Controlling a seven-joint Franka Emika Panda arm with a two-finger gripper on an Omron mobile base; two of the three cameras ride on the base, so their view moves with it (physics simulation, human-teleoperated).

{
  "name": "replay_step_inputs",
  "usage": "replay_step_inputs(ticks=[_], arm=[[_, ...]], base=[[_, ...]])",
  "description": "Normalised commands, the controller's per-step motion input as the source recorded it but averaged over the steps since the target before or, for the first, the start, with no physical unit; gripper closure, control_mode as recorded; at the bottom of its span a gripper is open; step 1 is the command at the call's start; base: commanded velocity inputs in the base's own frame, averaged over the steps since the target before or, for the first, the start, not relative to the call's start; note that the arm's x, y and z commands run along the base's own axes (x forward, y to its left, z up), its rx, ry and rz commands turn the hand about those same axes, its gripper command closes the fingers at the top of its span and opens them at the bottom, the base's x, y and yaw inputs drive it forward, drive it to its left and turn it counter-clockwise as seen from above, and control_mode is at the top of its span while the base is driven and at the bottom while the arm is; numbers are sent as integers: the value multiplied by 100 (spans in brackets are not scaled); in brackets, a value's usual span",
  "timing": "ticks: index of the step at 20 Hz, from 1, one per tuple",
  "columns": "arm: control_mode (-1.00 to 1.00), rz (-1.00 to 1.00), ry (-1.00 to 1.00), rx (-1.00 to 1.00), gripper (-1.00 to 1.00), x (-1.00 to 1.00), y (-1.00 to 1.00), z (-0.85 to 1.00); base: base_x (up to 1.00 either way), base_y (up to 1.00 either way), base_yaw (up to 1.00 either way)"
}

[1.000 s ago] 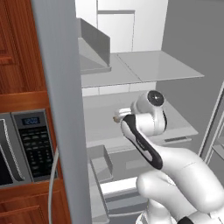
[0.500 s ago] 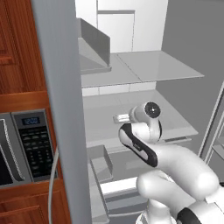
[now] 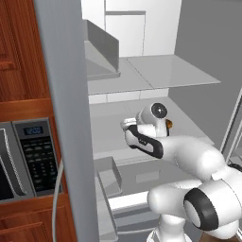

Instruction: Retrieve the bottle and the shaker from the cabinet and place them next to the mixing bowl on the counter. Then add garlic from the fridge to the mixing bowl.

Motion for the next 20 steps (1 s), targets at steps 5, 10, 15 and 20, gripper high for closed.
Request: replay_step_inputs(ticks=[5,10,15,20], arm=[[-100,0,0,0,-100,20,4,-23],[-100,0,3,0,-100,26,6,-18],[-100,0,10,0,-100,23,0,-3],[-100,0,7,0,-100,19,0,-11]], base=[[0,0,0],[0,0,0],[0,0,0],[0,0,0]])
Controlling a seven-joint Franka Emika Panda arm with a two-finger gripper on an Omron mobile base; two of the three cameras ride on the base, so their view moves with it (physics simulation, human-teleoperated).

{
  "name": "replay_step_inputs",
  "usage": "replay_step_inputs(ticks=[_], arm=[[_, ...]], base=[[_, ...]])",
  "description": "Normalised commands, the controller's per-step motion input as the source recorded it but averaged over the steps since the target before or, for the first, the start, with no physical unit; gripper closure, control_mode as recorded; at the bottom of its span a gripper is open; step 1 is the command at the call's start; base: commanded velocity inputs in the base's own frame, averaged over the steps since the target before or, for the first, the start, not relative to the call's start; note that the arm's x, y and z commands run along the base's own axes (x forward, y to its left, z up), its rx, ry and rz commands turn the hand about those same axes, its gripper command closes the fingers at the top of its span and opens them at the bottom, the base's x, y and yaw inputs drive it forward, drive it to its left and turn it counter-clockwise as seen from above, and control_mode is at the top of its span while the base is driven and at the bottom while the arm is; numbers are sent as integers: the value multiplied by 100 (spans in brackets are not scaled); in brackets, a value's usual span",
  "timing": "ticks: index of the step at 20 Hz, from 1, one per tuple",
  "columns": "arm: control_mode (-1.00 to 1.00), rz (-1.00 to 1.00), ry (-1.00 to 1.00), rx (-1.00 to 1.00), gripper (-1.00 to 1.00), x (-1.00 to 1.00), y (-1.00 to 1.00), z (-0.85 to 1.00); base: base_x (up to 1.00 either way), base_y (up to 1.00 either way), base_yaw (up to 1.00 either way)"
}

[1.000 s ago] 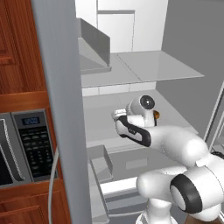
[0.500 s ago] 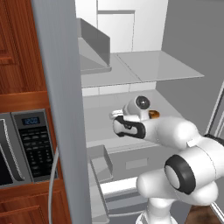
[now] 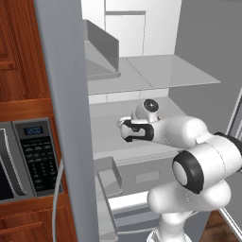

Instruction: Retrieve the bottle and the shaker from the cabinet and place them next to the mixing bowl on the counter. Then add garlic from the fridge to the mixing bowl.

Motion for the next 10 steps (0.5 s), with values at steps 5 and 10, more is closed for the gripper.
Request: replay_step_inputs(ticks=[5,10], arm=[[-100,0,2,0,-100,12,0,-24],[-100,0,0,0,-100,12,2,-29]], base=[[0,0,0],[0,0,0]])
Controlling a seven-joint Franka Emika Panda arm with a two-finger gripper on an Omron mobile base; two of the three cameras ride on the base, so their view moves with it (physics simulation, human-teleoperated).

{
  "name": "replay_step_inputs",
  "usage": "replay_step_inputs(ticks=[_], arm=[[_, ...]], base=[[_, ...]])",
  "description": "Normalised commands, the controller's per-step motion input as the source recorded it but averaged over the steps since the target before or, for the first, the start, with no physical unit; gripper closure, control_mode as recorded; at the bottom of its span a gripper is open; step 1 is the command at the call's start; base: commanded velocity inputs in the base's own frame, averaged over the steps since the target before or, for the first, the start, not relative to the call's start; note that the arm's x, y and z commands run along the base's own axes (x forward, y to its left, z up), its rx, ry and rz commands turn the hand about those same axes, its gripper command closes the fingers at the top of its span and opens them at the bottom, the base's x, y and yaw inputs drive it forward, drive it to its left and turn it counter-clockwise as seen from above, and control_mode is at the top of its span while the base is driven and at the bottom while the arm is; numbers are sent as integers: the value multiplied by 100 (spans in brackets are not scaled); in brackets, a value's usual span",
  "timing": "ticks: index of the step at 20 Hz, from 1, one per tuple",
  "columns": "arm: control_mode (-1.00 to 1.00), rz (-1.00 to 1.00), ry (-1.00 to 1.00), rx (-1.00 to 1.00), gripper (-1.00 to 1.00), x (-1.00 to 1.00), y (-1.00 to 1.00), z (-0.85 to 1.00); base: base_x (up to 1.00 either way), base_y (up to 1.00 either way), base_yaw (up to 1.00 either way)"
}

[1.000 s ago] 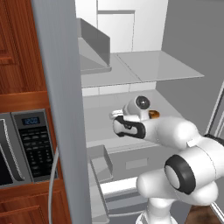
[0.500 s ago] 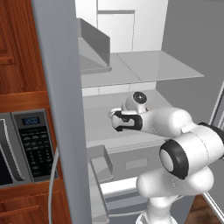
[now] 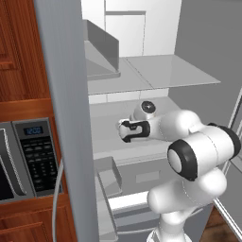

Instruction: Retrieve the bottle and the shaker from the cabinet and place them next to the mixing bowl on the counter. Then add garlic from the fridge to the mixing bowl.

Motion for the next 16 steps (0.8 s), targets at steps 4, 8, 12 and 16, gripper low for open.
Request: replay_step_inputs(ticks=[4,8,12,16], arm=[[-100,0,0,0,-100,7,4,-15],[-100,0,0,0,-100,10,4,-3],[-100,0,1,0,-100,13,2,0],[-100,0,5,0,-100,14,5,0]], base=[[0,0,0],[0,0,0],[0,0,0],[0,0,0]])
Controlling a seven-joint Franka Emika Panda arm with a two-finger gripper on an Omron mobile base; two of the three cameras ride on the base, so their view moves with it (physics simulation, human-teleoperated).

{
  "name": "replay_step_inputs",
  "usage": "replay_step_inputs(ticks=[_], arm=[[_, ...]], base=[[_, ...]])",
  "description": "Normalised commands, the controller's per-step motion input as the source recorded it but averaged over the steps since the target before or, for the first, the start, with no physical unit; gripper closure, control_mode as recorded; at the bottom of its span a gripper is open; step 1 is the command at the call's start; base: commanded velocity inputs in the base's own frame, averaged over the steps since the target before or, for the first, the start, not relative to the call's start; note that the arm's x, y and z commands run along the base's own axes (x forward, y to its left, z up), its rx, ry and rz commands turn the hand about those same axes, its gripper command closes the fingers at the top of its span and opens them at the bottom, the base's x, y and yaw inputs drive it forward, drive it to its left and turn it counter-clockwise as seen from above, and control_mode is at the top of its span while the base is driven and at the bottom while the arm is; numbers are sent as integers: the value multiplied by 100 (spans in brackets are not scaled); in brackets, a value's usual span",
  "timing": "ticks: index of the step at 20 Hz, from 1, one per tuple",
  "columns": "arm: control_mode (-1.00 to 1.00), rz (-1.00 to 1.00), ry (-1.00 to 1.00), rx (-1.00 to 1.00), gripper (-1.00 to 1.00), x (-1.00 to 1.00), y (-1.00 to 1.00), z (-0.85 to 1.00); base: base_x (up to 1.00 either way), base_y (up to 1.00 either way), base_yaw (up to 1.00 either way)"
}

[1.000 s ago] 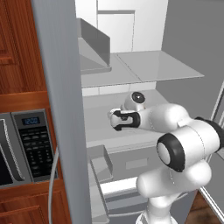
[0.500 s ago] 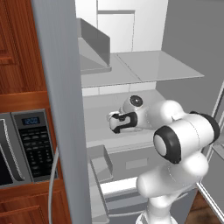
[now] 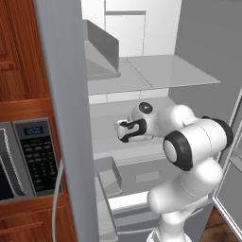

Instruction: Retrieve the bottle and the shaker from the cabinet and place them next to the mixing bowl on the counter. Then add garlic from the fridge to the mixing bowl.

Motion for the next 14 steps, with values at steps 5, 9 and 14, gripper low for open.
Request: replay_step_inputs(ticks=[5,9,14], arm=[[-100,0,4,0,-100,5,0,-2],[-100,0,3,0,-100,6,0,-3],[-100,0,1,0,-100,7,0,-15]], base=[[0,0,0],[0,0,0],[0,0,0]])
